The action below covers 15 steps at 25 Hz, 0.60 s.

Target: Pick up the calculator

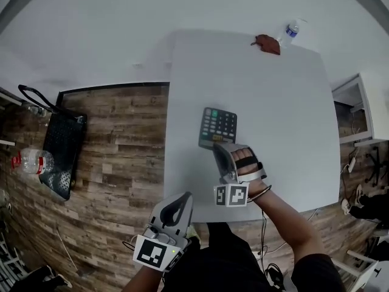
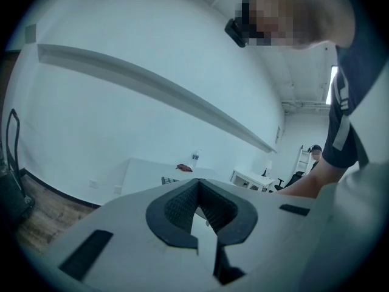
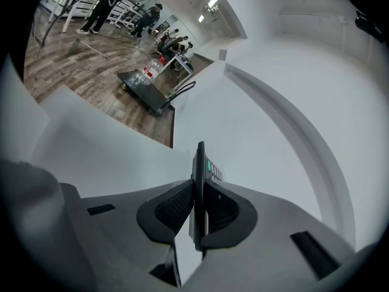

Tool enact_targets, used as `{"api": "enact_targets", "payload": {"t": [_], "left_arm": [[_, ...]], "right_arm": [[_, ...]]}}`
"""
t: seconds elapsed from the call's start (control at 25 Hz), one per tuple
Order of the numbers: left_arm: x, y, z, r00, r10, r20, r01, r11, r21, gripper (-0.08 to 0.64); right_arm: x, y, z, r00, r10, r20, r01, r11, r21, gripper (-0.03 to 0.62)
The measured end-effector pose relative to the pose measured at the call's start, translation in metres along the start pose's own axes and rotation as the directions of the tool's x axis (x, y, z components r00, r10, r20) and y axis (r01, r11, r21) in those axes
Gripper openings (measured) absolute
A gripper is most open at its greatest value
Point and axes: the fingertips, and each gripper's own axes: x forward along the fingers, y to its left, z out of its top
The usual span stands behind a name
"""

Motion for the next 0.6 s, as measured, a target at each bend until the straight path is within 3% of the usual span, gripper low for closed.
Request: {"api": "enact_targets", "payload": {"t": [0.6], "left_arm": [[-0.058, -0.051, 0.043, 0.992, -0.099, 0.080, 0.088, 0.988, 0.124, 0.005]], "right_arm": [[-0.130, -0.059, 0.090, 0.998, -0.059, 0.008, 0.059, 0.998, -0.019, 0.055]]}}
